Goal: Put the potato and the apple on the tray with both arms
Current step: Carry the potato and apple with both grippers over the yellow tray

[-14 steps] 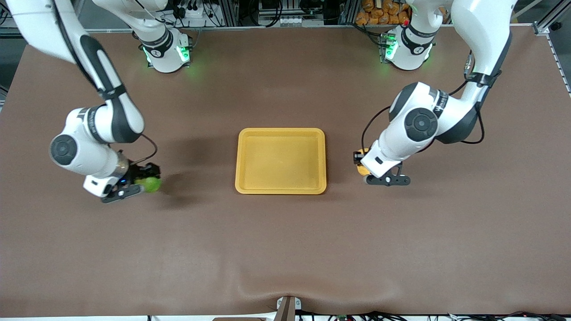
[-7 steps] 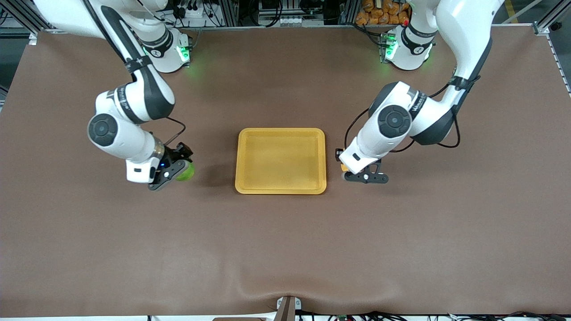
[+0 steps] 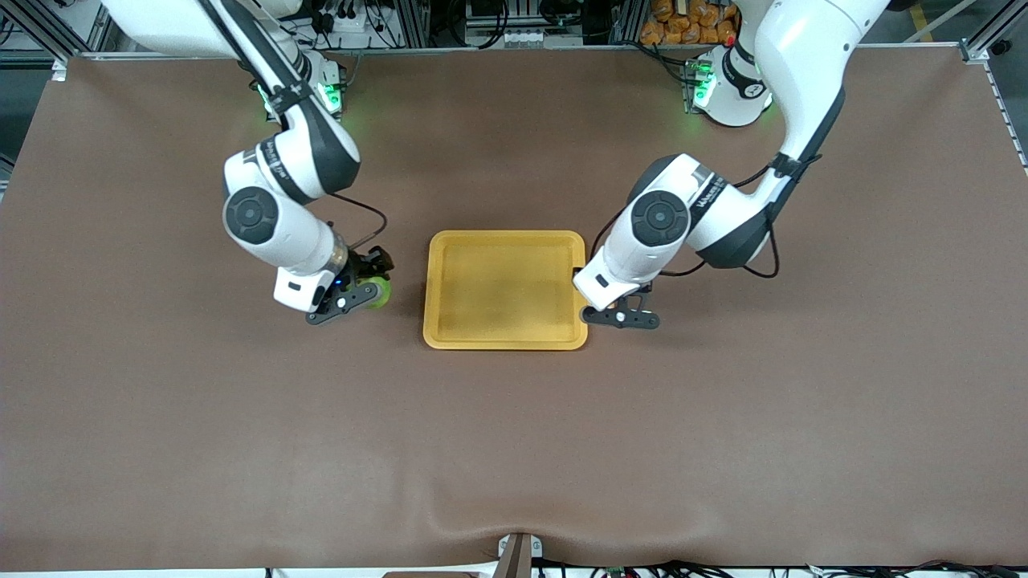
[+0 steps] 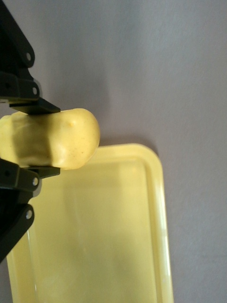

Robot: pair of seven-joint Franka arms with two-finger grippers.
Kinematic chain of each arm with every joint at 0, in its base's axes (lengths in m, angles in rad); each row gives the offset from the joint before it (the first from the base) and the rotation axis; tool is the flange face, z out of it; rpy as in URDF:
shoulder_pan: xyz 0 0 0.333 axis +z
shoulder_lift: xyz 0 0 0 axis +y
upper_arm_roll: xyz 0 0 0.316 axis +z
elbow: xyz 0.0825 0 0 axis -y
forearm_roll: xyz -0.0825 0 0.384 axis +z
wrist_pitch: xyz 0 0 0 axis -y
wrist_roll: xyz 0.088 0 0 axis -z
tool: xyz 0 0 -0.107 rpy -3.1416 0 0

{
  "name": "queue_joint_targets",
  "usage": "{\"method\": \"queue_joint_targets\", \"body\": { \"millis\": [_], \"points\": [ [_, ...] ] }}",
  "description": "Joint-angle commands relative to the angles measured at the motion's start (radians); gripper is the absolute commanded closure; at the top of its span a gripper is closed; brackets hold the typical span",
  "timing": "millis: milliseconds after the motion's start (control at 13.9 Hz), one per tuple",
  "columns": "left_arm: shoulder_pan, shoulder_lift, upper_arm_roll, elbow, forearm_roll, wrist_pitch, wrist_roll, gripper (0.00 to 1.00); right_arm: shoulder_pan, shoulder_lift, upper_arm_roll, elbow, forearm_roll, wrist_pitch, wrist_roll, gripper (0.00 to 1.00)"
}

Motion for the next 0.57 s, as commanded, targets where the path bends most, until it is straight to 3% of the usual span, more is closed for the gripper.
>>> {"method": "queue_joint_targets", "body": {
  "millis": [0,502],
  "points": [
    [-0.045,0.056,0.01,0.064,0.031,0.001,-0.074,1.0,0.057,0.011,0.002,0.002,0.001,0.041,0.236,0.95],
    [-0.096,0.131,0.01,0.104,0.118,0.006,-0.196,1.0,0.157,0.15,0.0,0.037,-0.001,0.152,0.444,0.95]
  ]
}}
